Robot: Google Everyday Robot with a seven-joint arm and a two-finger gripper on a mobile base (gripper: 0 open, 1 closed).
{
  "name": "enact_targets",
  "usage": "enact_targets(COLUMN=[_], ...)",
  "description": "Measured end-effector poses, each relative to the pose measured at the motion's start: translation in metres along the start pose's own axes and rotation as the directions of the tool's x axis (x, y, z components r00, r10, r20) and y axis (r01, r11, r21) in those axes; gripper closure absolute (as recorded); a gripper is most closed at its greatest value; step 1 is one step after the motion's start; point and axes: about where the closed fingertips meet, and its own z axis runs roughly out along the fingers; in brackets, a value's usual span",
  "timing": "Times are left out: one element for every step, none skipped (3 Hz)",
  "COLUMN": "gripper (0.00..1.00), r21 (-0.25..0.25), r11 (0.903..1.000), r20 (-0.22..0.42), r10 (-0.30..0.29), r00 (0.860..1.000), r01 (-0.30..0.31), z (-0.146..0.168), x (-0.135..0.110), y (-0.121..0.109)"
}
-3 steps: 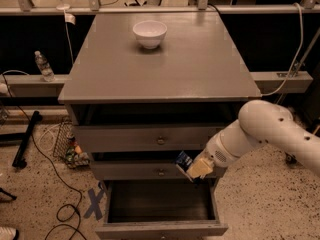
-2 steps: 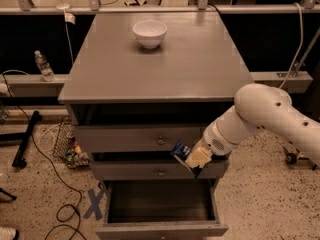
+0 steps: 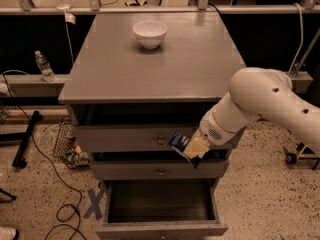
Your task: Pick rxbar blueberry from bottom drawer and place on counter
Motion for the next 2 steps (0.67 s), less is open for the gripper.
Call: enact_targets(gripper=[1.00, 1.00], r21=[0.008, 0.024], r11=[0.9997, 0.9976], r20=[0.016, 0.024], r10=[-0.025, -0.065], r00=[1.000, 0.998], r01=[0.025, 0.064], z=[-0.017, -0.042], x=[-0.006, -0.016], y=[0.000, 0.001])
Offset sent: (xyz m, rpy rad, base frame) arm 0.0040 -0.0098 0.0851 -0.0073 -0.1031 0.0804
